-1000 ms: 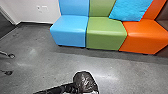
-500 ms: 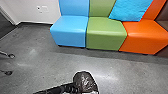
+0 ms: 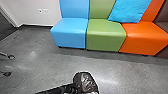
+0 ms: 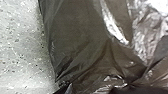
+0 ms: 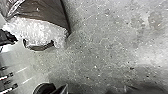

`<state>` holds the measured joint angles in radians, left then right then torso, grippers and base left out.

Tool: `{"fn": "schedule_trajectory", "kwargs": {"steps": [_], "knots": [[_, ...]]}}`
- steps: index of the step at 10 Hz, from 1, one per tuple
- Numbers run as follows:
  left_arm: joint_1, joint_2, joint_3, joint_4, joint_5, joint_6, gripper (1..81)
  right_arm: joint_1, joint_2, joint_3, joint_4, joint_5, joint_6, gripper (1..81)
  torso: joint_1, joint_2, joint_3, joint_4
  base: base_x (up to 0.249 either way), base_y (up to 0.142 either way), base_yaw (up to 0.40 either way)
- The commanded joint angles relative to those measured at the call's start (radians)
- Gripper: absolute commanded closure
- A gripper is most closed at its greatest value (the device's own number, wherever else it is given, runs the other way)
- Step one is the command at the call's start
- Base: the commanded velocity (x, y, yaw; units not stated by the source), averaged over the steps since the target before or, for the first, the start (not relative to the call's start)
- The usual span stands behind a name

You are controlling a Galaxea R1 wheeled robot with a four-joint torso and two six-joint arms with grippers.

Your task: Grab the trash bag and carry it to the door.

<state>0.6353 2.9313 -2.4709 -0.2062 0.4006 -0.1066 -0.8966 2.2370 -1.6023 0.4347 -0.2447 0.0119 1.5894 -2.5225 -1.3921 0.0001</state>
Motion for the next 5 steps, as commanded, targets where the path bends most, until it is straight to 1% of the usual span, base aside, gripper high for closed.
{"fn": "schedule_trajectory", "kwargs": {"steps": [1,2,3,4,5], "knots": [[-0.105,-0.003,0.004,-0.010,0.050,0.001,1.0,0.087,-0.035,0.029,0.038,-0.077,0.000,1.0,0.000,0.000,-0.071,0.000,0.000,0.000,0.000],[-0.104,-0.003,0.004,-0.009,0.050,0.002,1.0,0.092,-0.025,0.024,0.038,-0.077,0.000,1.0,0.003,-0.008,-0.100,0.000,0.000,0.000,0.000],[-0.102,-0.003,0.004,-0.007,0.052,0.002,1.0,0.095,-0.014,0.020,0.038,-0.077,0.000,1.0,0.006,-0.014,-0.118,0.000,0.000,0.000,0.000],[-0.102,-0.004,0.004,-0.006,0.050,0.004,1.0,0.098,-0.006,0.012,0.041,-0.077,0.000,1.0,0.008,-0.015,-0.053,0.000,0.000,0.000,0.000],[-0.098,-0.004,0.004,-0.006,0.049,0.005,1.0,0.101,-0.002,0.010,0.041,-0.079,0.000,1.0,0.008,-0.015,-0.084,0.000,0.000,0.000,0.000]]}}
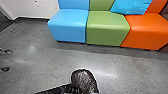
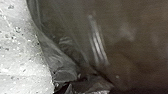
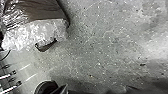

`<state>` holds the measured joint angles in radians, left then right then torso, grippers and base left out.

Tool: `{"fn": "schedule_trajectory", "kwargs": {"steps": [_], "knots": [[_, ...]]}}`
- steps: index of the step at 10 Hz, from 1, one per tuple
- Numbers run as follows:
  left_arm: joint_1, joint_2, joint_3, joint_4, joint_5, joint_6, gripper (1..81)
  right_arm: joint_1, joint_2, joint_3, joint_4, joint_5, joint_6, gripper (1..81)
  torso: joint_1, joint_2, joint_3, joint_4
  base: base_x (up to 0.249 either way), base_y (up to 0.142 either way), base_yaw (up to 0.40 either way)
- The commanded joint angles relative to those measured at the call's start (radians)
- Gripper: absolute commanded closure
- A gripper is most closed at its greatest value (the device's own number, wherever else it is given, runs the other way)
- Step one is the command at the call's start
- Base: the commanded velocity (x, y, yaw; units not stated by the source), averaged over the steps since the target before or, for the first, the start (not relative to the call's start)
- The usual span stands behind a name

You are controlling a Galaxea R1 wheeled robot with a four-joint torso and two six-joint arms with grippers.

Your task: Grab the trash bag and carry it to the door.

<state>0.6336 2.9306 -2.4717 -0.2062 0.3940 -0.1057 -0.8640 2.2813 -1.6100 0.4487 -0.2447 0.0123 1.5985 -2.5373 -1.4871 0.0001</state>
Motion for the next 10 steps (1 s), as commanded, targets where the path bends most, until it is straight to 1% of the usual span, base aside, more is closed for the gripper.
{"fn": "schedule_trajectory", "kwargs": {"steps": [1,2,4,6,7,10], "knots": [[-0.093,-0.004,0.005,-0.006,0.054,0.006,1.0,0.069,-0.046,0.018,0.027,-0.079,0.000,1.0,0.000,0.000,0.000,0.000,0.000,0.000,0.000],[-0.090,-0.004,0.003,-0.004,0.054,0.008,1.0,0.067,-0.046,0.019,0.027,-0.079,0.000,1.0,0.000,0.000,-0.008,0.000,0.000,0.000,0.000],[-0.085,-0.004,0.005,-0.004,0.040,0.017,1.0,0.065,-0.049,0.023,0.025,-0.079,-0.003,1.0,0.000,0.000,-0.006,0.000,0.000,0.000,0.000],[-0.085,-0.007,0.010,-0.005,0.040,0.021,1.0,0.064,-0.050,0.024,0.025,-0.079,-0.003,1.0,0.000,-0.001,-0.007,0.000,0.000,0.000,0.000],[-0.085,-0.008,0.010,-0.005,0.040,0.020,81.1,0.064,-0.050,0.026,0.025,-0.079,-0.003,1.0,0.000,-0.001,-0.007,0.000,0.000,0.000,0.000],[-0.079,-0.010,0.005,-0.004,0.042,0.021,81.1,0.064,-0.052,0.026,0.025,-0.079,-0.003,1.0,0.000,-0.001,-0.007,0.000,0.000,0.000,0.000]]}}
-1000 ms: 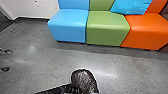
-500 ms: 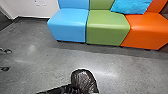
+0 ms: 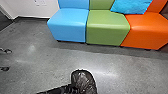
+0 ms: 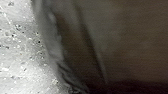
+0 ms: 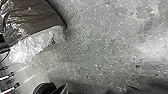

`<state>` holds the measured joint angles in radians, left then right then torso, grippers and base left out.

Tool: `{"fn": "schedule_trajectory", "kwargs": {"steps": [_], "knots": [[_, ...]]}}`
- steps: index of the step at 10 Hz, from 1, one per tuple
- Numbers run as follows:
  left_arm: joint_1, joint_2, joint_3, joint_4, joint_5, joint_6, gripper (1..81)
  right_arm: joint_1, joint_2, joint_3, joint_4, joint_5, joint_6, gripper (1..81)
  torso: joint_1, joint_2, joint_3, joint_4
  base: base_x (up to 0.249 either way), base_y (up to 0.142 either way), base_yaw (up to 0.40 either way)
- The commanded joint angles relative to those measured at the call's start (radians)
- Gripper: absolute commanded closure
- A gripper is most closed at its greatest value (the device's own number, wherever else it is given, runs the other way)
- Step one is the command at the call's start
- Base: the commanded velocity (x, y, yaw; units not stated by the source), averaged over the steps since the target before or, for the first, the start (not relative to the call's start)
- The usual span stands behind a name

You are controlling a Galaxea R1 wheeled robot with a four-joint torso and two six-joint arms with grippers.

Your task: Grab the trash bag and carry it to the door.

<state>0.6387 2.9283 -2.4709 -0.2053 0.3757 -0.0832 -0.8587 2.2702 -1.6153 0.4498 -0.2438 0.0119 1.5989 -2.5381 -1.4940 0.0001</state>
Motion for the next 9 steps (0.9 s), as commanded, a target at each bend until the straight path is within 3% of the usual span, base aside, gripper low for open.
{"fn": "schedule_trajectory", "kwargs": {"steps": [1,5,6,9], "knots": [[-0.076,-0.009,0.004,-0.005,0.061,-0.001,81.1,0.056,-0.041,0.032,0.024,-0.080,-0.003,1.0,0.000,0.000,0.000,0.000,0.000,0.000,0.000],[-0.072,-0.018,0.012,-0.006,0.072,-0.001,81.1,0.049,-0.041,0.026,0.024,-0.078,-0.003,1.0,0.000,0.000,0.000,0.000,0.000,0.000,0.000],[-0.072,-0.021,0.013,-0.005,0.075,-0.001,81.1,0.049,-0.041,0.026,0.024,-0.080,-0.003,1.0,-0.064,0.100,0.000,0.000,0.000,0.000,0.000],[-0.067,-0.053,0.067,-0.005,0.074,-0.001,81.1,0.048,-0.038,0.025,0.024,-0.078,-0.003,1.0,-0.099,0.158,0.000,0.000,0.000,0.000,0.000]]}}
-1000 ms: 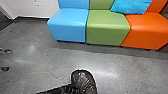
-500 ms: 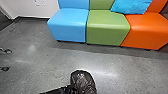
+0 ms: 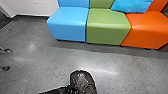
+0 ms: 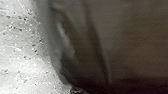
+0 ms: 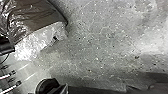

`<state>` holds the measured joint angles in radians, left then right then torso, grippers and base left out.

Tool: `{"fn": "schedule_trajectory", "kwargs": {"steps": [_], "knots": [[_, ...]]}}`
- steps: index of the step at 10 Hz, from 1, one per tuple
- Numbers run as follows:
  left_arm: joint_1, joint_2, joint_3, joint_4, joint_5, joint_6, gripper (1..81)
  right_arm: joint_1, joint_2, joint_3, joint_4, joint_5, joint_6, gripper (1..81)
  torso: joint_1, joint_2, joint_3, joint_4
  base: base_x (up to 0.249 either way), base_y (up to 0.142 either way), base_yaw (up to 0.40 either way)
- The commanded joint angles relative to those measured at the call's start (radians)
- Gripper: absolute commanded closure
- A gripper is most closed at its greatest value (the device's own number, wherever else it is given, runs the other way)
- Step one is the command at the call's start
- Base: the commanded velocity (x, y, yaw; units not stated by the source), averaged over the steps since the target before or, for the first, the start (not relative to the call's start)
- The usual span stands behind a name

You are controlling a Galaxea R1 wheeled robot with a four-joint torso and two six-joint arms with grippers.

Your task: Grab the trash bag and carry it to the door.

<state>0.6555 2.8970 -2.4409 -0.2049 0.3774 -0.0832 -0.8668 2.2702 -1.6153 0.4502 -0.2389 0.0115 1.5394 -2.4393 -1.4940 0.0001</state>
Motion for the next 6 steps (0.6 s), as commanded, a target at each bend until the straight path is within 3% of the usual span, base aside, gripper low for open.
{"fn": "schedule_trajectory", "kwargs": {"steps": [1,3,6], "knots": [[-0.084,-0.030,0.054,-0.005,0.072,-0.001,81.1,0.056,-0.039,0.026,0.024,-0.083,-0.002,1.0,-0.061,0.094,0.000,0.000,0.000,0.000,0.000],[-0.084,-0.040,0.080,-0.005,0.073,-0.001,81.1,0.054,-0.041,0.023,0.024,-0.083,-0.002,1.0,-0.107,0.168,0.000,0.000,0.000,0.000,0.000],[-0.084,-0.065,0.126,-0.005,0.072,-0.003,81.1,0.053,-0.045,0.023,0.024,-0.083,-0.002,1.0,-0.166,0.261,0.107,0.000,0.000,0.000,0.000]]}}
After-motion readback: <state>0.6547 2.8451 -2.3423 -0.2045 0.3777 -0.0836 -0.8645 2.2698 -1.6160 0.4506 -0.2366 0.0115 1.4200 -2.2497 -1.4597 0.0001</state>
